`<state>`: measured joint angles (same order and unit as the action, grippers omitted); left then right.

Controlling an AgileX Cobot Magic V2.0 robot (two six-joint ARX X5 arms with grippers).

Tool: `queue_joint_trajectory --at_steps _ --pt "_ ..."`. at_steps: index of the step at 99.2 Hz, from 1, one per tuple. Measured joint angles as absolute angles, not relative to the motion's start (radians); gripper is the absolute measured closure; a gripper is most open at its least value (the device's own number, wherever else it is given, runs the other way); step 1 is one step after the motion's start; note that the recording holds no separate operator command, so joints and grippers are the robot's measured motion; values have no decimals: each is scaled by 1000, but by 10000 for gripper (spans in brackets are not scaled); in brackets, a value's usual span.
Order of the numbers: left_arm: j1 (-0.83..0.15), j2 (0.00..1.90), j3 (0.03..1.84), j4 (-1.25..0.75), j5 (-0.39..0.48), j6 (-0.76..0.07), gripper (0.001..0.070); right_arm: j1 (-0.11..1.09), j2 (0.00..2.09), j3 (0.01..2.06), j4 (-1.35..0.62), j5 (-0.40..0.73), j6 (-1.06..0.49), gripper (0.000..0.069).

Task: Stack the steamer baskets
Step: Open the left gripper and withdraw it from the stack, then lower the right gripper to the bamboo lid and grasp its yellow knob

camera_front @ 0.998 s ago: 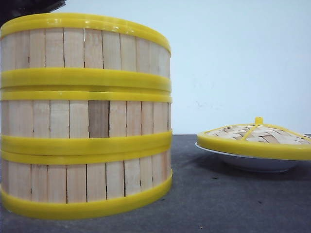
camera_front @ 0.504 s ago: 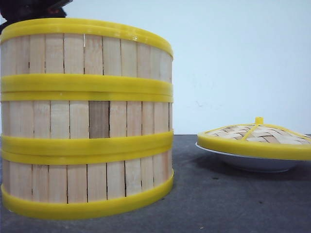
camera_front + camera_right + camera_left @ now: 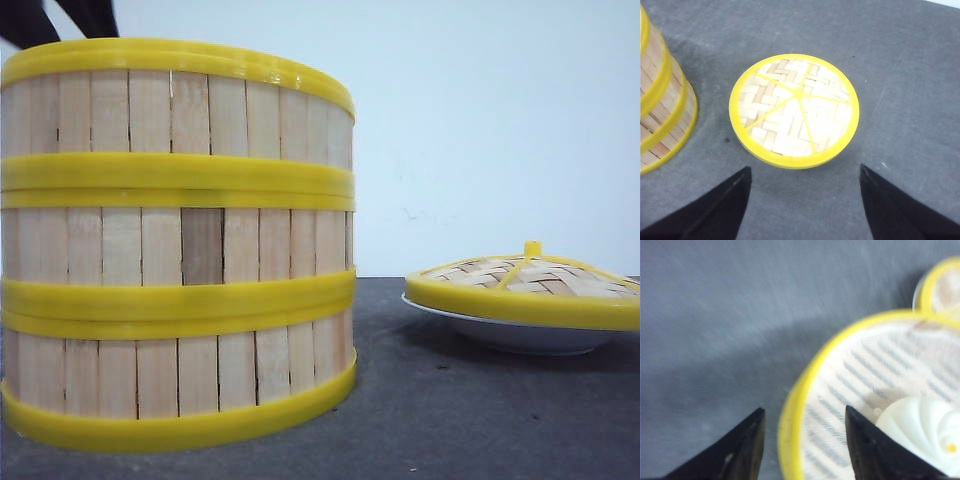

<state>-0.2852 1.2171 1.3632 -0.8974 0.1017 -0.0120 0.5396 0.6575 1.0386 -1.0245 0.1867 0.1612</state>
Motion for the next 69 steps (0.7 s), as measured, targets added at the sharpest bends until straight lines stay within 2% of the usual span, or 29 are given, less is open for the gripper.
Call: queue_joint_trajectory --at_steps 17,36,51,69 --pt "-242 1110 1365 -975 91 -7 410 512 696 934 -892 128 154 270" --pt "-161 1018 1343 -1044 88 11 410 385 790 830 -756 -8 123 270" --pt "-114 913 1189 -997 84 10 410 252 897 813 -629 -159 81 270" --pt "-102 793 985 -930 84 -7 410 175 1050 813 -474 -245 51 270"
